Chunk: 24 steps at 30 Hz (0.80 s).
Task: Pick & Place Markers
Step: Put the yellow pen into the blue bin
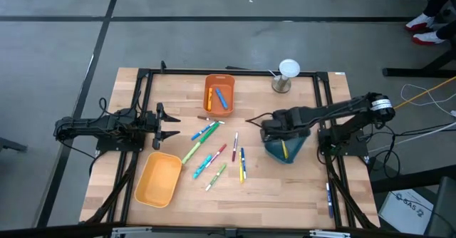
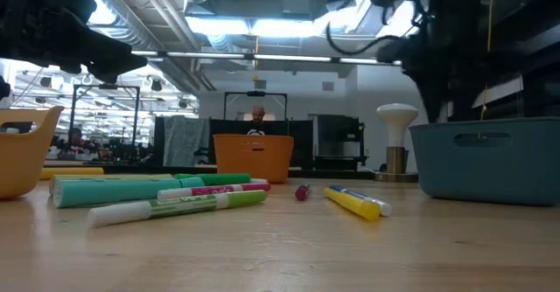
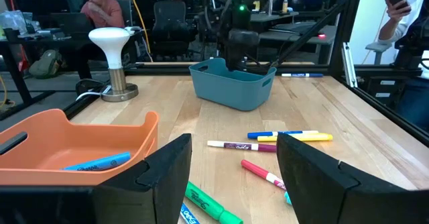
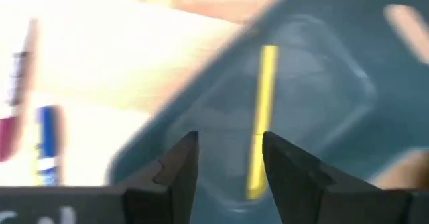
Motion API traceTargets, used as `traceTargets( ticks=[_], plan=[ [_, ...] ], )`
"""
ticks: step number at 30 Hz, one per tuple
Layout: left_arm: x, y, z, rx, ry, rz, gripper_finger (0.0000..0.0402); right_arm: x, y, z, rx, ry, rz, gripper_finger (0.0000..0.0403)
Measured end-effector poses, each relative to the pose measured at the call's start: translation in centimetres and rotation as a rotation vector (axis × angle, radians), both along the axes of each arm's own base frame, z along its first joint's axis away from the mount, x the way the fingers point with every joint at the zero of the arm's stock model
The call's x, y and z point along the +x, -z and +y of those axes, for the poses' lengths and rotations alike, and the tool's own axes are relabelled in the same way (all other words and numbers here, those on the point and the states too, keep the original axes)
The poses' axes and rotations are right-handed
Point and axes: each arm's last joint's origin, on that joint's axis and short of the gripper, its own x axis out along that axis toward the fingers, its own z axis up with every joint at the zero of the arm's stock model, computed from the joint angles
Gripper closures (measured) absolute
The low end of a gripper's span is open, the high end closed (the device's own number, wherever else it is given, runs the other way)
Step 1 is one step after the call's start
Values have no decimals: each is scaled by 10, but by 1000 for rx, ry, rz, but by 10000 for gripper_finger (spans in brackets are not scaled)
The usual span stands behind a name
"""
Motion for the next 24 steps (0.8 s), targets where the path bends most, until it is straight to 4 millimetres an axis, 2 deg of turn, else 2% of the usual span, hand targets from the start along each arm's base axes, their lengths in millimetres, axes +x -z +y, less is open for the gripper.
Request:
traceTargets(
  ticks=[9,13,17,24],
  plan=[
    [0,0,0,0,0,0,187,28,-44,1,57,-106,-263,238],
    [0,0,0,0,0,0,187,46,-57,11,4,-198,-484,238],
    [0,0,0,0,0,0,187,70,-62,29,-78,-365,-698,238],
    [0,0,0,0,0,1,187,108,-48,61,-135,-624,-911,237]
  ],
)
